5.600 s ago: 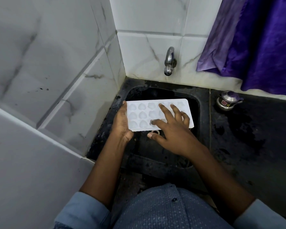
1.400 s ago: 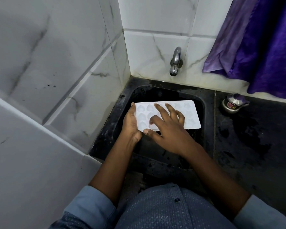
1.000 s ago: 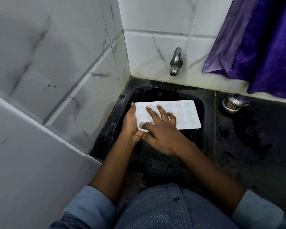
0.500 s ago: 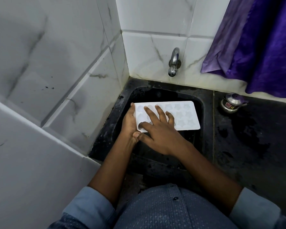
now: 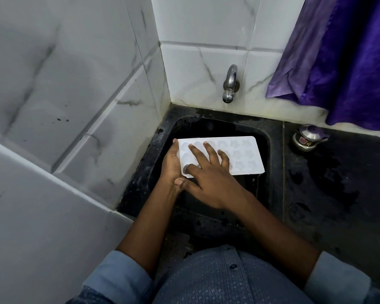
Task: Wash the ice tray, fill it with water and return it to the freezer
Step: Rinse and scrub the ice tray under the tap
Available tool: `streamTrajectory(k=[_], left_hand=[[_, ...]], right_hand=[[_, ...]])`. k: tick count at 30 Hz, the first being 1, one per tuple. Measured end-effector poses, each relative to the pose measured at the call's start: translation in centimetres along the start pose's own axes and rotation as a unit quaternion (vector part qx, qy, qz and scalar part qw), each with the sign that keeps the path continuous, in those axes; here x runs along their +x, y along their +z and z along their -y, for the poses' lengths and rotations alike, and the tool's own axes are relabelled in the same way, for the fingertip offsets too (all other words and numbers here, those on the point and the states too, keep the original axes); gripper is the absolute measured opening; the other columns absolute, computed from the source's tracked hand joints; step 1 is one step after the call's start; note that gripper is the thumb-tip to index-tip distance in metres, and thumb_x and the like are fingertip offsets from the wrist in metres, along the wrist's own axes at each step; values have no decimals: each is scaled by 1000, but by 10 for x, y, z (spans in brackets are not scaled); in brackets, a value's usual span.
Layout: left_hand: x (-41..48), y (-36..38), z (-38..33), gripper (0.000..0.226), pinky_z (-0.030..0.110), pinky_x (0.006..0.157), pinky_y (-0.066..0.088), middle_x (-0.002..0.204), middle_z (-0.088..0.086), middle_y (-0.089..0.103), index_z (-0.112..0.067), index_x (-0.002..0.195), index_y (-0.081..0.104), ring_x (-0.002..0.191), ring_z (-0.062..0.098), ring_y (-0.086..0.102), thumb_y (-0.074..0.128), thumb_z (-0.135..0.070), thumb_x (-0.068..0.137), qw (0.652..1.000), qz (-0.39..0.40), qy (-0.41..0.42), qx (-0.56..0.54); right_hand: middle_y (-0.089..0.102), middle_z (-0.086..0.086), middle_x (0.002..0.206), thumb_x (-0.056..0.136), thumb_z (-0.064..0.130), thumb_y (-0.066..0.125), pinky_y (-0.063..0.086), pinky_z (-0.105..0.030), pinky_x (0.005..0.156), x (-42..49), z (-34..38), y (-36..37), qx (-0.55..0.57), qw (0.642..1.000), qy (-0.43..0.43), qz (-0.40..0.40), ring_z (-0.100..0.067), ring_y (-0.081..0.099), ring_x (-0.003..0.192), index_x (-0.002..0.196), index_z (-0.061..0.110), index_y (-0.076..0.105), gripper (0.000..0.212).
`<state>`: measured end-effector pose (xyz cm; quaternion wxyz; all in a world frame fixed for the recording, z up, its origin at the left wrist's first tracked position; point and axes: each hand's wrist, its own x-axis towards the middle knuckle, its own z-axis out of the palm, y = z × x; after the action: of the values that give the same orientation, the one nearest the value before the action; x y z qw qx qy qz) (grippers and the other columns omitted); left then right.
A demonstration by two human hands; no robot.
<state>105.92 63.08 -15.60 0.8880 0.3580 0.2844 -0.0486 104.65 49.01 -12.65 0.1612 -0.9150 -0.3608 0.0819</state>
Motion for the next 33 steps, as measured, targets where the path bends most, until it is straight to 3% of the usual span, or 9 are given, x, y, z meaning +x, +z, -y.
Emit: streamTrajectory(k=[5, 11, 14, 18, 21, 24, 28, 31, 33], left_hand=[[5, -2, 3, 75, 63, 118, 40, 143, 24, 64, -6, 146, 61, 135, 44, 59, 48, -66, 102, 1000, 7, -7, -13], [1, 4, -1, 75, 56, 111, 49, 141, 24, 66, -5, 147, 60, 126, 42, 65, 43, -65, 105, 1000, 3, -7, 1], [-3, 8, -4, 74, 48, 97, 58, 132, 22, 69, -5, 148, 58, 105, 36, 74, 42, -63, 106, 1000, 4, -4, 1], [-5, 7, -1, 75, 55, 113, 47, 141, 23, 65, -5, 147, 59, 120, 40, 67, 43, -65, 104, 1000, 4, -14, 2], [-5, 6, 0, 75, 54, 111, 48, 144, 25, 63, -4, 147, 59, 121, 40, 65, 43, -64, 105, 1000, 9, -9, 3], [-4, 4, 0, 73, 51, 103, 54, 132, 23, 71, -4, 144, 61, 109, 37, 73, 44, -63, 105, 1000, -4, 3, 13], [-5, 2, 3, 74, 56, 111, 48, 133, 22, 70, -5, 143, 62, 113, 38, 71, 46, -65, 104, 1000, 0, -3, 16], [-1, -3, 2, 73, 54, 109, 52, 134, 24, 69, -4, 141, 63, 119, 40, 70, 46, -65, 103, 1000, -11, 9, 15], [0, -5, -1, 72, 50, 101, 56, 133, 25, 69, -2, 140, 63, 114, 40, 71, 41, -61, 105, 999, -19, 22, 15]], right_hand=[[1, 1, 175, 93, 82, 12, -11, -60, 123, 2, -1, 1, -8, 1000, 5, -5, -25, -18, 158, 130, 34, 63, 79], [3, 2, 175, 95, 81, 14, -8, -60, 124, 3, -2, 2, -13, 1000, 3, -7, -26, -16, 159, 127, 35, 64, 75], [2, 1, 175, 93, 82, 11, -9, -60, 123, 3, -3, 1, -18, 1000, 9, -2, -26, -16, 159, 129, 35, 63, 78], [0, 3, 175, 90, 85, 6, -10, -59, 123, 2, 0, -1, -18, 1000, 3, 1, -25, -17, 159, 130, 35, 63, 85], [1, 2, 175, 86, 85, -1, -9, -59, 124, 2, 0, -3, -16, 1000, 5, -3, -26, -17, 159, 130, 36, 63, 92], [2, 2, 175, 90, 84, 6, -9, -59, 124, 1, -1, 0, -18, 1000, -1, 0, -26, -16, 159, 132, 35, 63, 86], [4, 2, 175, 94, 81, 14, -6, -60, 124, -2, 0, 2, -7, 1000, -11, 9, -26, -14, 159, 126, 33, 65, 77], [14, 6, 174, 94, 76, 18, -3, -56, 124, -5, -6, -4, 41, 998, -29, -31, -23, -7, 160, 124, 36, 69, 71], [32, 10, 167, 96, 69, 29, 2, -44, 121, -5, -18, -11, 112, 987, -13, -114, -19, 9, 157, 115, 36, 73, 59]])
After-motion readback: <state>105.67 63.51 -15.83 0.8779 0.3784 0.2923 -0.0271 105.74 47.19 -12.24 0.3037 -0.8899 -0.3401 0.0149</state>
